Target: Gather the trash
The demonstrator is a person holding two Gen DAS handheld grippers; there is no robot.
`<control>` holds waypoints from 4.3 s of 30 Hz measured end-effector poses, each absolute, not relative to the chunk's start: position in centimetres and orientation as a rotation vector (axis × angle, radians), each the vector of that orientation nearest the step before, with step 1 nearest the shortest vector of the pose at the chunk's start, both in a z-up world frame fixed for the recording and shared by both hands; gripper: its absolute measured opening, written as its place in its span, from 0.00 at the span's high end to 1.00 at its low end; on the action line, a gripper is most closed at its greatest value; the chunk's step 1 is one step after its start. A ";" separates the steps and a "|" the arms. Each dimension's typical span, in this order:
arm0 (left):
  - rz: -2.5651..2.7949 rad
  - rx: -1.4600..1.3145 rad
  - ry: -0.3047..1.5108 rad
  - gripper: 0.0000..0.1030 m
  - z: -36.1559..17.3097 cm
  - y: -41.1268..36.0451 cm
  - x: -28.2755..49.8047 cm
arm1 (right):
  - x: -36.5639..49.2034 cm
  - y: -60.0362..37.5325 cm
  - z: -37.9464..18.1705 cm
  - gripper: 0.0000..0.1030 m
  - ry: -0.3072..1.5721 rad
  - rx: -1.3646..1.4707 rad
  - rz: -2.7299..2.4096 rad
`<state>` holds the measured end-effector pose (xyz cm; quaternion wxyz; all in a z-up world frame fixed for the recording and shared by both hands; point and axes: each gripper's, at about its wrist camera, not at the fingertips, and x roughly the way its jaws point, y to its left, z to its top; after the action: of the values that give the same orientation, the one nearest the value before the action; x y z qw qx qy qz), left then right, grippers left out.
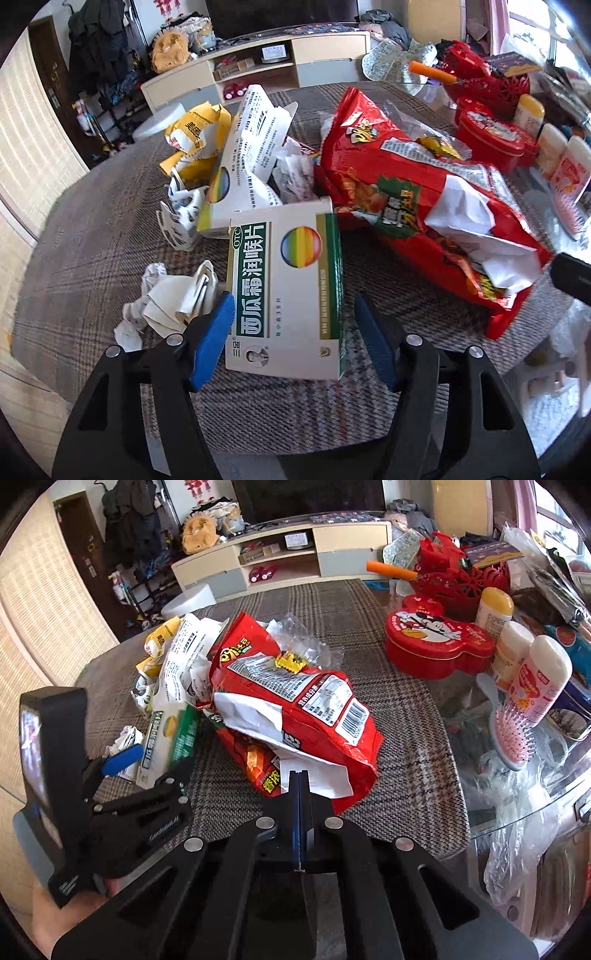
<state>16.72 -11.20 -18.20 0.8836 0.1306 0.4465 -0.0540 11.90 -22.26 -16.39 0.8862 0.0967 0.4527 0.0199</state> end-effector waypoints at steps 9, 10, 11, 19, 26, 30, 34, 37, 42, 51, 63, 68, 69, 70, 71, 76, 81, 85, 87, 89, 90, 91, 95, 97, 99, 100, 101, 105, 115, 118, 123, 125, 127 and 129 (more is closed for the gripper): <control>-0.118 0.241 0.936 0.48 -18.4 -12.0 16.7 | 10.9 -23.1 -15.6 0.99 0.902 0.222 0.054; -0.115 0.244 0.935 0.49 -18.5 -12.1 16.7 | 10.9 -23.2 -15.7 0.99 0.906 0.229 0.058; -0.112 0.253 0.932 0.52 -18.5 -12.2 16.7 | 10.8 -23.2 -15.7 0.99 0.906 0.232 0.058; -0.109 0.210 0.921 0.71 -17.5 -10.2 15.9 | 10.4 -23.7 -15.8 0.99 0.892 0.261 0.047; -0.117 0.230 0.905 0.76 -17.4 -9.4 14.3 | 12.2 -25.1 -17.0 0.93 0.949 0.392 0.072; -0.120 0.211 0.915 0.76 -17.4 -8.7 14.8 | 12.9 -25.9 -18.1 0.45 0.968 0.487 0.072; -0.145 0.184 0.938 0.74 -17.9 -8.4 15.7 | 13.3 -25.9 -17.6 0.45 0.928 0.486 0.055; -0.166 0.173 0.961 0.72 -18.4 -8.5 16.2 | 14.1 -25.6 -17.4 0.45 0.928 0.472 0.069; -0.177 0.164 0.989 0.67 -19.6 -8.6 16.6 | 15.1 -26.2 -18.8 0.45 0.975 0.488 0.068; -0.183 0.155 1.003 0.58 -20.1 -9.0 17.1 | 14.5 -25.7 -17.4 0.45 0.961 0.468 0.100; -0.201 0.140 1.003 0.53 -20.5 -9.4 17.0 | 14.7 -25.6 -20.2 0.48 1.053 0.505 0.118; -0.231 0.142 1.003 0.54 -20.5 -9.6 16.8 | 15.3 -23.5 -20.0 0.62 1.049 0.463 0.152; -0.234 0.143 1.001 0.54 -20.5 -9.6 16.7 | 15.4 -23.3 -20.0 0.68 1.047 0.460 0.154; -0.239 0.142 0.999 0.54 -20.5 -9.7 16.6 | 15.6 -23.2 -20.0 0.71 1.043 0.458 0.153; -0.241 0.143 0.997 0.54 -20.5 -9.7 16.6 | 15.7 -23.1 -20.1 0.76 1.038 0.460 0.148; -0.259 0.145 0.987 0.62 -20.5 -9.2 16.4 | 16.0 -22.6 -19.9 0.98 1.011 0.422 0.128; -0.278 0.144 0.982 0.69 -20.4 -9.1 16.1 | 15.3 -21.5 -18.8 0.99 0.977 0.365 0.135; -0.320 0.103 0.968 0.76 -19.9 -8.7 15.6 | 14.3 -21.6 -17.9 0.99 0.947 0.348 0.132; -0.321 0.120 0.934 0.78 -19.5 -8.7 15.0 | 13.8 -21.7 -17.5 0.99 0.925 0.340 0.123; -0.327 0.126 0.916 0.78 -19.0 -8.8 14.4 | 13.4 -21.9 -17.0 0.99 0.913 0.331 0.115; -0.329 0.133 0.907 0.78 -18.5 -8.8 13.8 | 13.1 -21.9 -16.8 0.99 0.914 0.324 0.119; -0.326 0.142 0.900 0.78 -18.2 -8.9 13.3 | 12.7 -21.9 -16.4 0.99 0.909 0.319 0.122; -0.308 0.163 0.859 0.78 -16.0 -8.0 10.0 | 10.3 -21.3 -14.9 0.99 0.877 0.281 0.132; -0.308 0.156 0.847 0.78 -15.1 -7.5 8.4 | 8.6 -21.0 -14.3 0.99 0.866 0.261 0.143; -0.311 0.157 0.843 0.78 -14.5 -6.8 6.2 | 6.2 -20.7 -13.9 0.99 0.857 0.246 0.147; -0.314 0.155 0.840 0.78 -14.2 -6.6 5.0 | 5.4 -20.6 -13.8 0.99 0.857 0.243 0.148; -0.315 0.150 0.839 0.78 -14.1 -6.4 4.4 | 4.1 -20.5 -13.9 0.99 0.861 0.235 0.149; -0.352 0.118 0.860 0.78 -14.8 -6.0 0.5 | 0.5 -20.2 -14.4 0.98 0.883 0.210 0.140; -0.379 0.068 1.042 0.78 -24.1 -6.0 -3.2 | -2.0 -18.9 -24.0 0.98 1.063 0.280 0.112; -0.384 0.027 1.106 0.78 -27.1 -6.1 -2.4 | -0.8 -17.9 -26.6 0.98 1.119 0.250 0.093; -0.377 0.007 1.180 0.78 -30.9 -6.3 -0.4 | 1.4 -16.6 -30.8 0.98 1.191 0.240 0.093; -0.381 0.001 1.196 0.77 -31.8 -6.3 0.0 | 2.3 -16.0 -31.9 0.98 1.213 0.238 0.099; -0.377 -0.001 1.207 0.77 -32.5 -6.2 0.5 | 2.9 -15.8 -32.2 0.95 1.227 0.235 0.110; -0.375 -0.002 1.211 0.77 -32.9 -6.1 0.7 | 3.3 -15.6 -32.5 0.95 1.237 0.230 0.113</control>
<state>0.69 -6.06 -32.88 0.8057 -0.0008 0.5658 -0.1753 3.28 -15.59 -32.45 0.8071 0.1074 0.5782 0.0528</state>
